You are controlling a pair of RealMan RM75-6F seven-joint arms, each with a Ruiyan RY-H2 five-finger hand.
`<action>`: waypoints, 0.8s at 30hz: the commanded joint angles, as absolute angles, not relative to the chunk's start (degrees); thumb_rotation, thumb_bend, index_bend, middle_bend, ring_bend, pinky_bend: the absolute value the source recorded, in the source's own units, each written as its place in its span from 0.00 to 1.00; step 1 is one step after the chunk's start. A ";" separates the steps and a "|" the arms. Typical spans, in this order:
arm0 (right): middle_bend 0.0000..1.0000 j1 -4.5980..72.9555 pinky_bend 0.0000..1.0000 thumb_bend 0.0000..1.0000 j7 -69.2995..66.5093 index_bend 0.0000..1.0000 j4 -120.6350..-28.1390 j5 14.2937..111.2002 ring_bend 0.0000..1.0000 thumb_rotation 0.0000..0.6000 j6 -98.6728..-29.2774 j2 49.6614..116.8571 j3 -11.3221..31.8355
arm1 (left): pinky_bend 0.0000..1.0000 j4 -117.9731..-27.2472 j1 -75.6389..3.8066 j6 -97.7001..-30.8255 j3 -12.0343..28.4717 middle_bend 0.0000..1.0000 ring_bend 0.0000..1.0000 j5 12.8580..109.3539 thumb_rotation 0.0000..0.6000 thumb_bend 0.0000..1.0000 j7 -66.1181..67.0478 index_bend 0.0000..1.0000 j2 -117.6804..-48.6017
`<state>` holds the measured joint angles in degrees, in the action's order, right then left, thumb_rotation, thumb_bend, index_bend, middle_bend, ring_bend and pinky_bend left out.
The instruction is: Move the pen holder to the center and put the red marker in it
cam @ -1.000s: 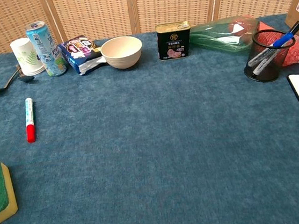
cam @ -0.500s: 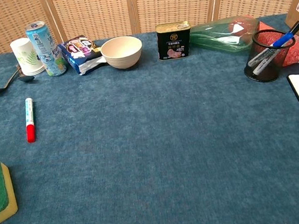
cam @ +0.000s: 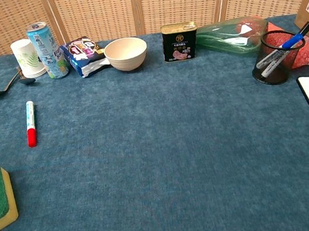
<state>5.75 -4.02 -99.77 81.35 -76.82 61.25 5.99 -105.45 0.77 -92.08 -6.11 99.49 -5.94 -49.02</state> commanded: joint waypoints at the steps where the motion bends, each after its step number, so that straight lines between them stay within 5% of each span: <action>1: 0.00 9.09 0.18 0.00 -8.31 0.00 -96.12 80.30 0.00 1.00 -72.21 63.17 7.05 | 0.00 -106.32 0.25 -90.82 -6.14 0.00 0.00 98.94 1.00 0.12 -5.98 0.13 -48.83; 24: 0.00 25.64 0.18 0.00 -5.83 0.00 -85.75 64.12 0.00 1.00 -54.66 70.84 17.37 | 0.00 -105.22 -0.59 -90.00 -4.95 0.00 0.00 98.25 1.00 0.12 -6.58 0.13 -49.36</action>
<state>24.56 -6.34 -86.76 65.37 -55.62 70.12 16.38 -105.24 -0.58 -90.02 -4.96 98.27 -6.58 -49.34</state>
